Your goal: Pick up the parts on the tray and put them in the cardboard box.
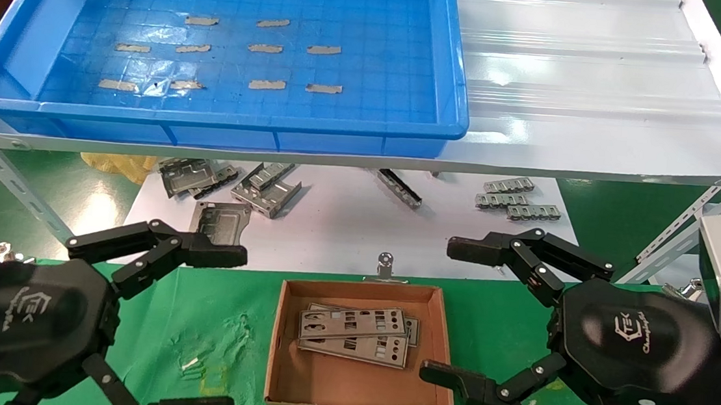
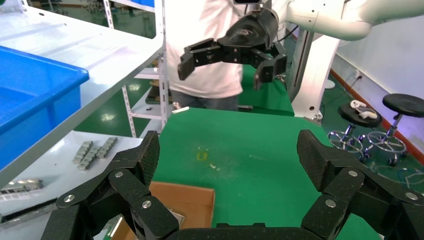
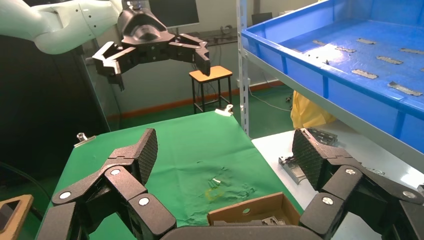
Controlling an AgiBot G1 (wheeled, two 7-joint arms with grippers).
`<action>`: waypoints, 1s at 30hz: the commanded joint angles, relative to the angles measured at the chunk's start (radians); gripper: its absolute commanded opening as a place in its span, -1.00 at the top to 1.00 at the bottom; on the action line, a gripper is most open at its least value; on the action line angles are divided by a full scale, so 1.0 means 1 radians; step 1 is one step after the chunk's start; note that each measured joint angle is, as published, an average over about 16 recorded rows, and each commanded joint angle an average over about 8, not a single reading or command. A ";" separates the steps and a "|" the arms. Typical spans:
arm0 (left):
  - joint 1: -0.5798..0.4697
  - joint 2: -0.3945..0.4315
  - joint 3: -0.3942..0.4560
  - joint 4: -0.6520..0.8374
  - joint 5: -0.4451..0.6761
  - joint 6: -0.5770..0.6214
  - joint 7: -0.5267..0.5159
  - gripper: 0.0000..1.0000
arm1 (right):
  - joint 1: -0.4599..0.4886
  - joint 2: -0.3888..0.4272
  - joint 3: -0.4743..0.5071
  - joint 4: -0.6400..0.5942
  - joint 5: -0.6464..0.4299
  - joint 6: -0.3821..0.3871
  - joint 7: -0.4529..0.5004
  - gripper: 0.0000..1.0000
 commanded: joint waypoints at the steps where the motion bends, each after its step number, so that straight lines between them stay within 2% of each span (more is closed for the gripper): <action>1: 0.005 -0.007 -0.004 -0.013 -0.006 0.000 -0.005 -1.00 | 0.000 0.000 0.000 0.000 0.000 0.000 0.000 -1.00; 30: -0.007 0.010 0.005 0.018 0.008 0.000 0.006 -1.00 | 0.000 0.000 0.000 0.000 0.000 0.000 0.000 -1.00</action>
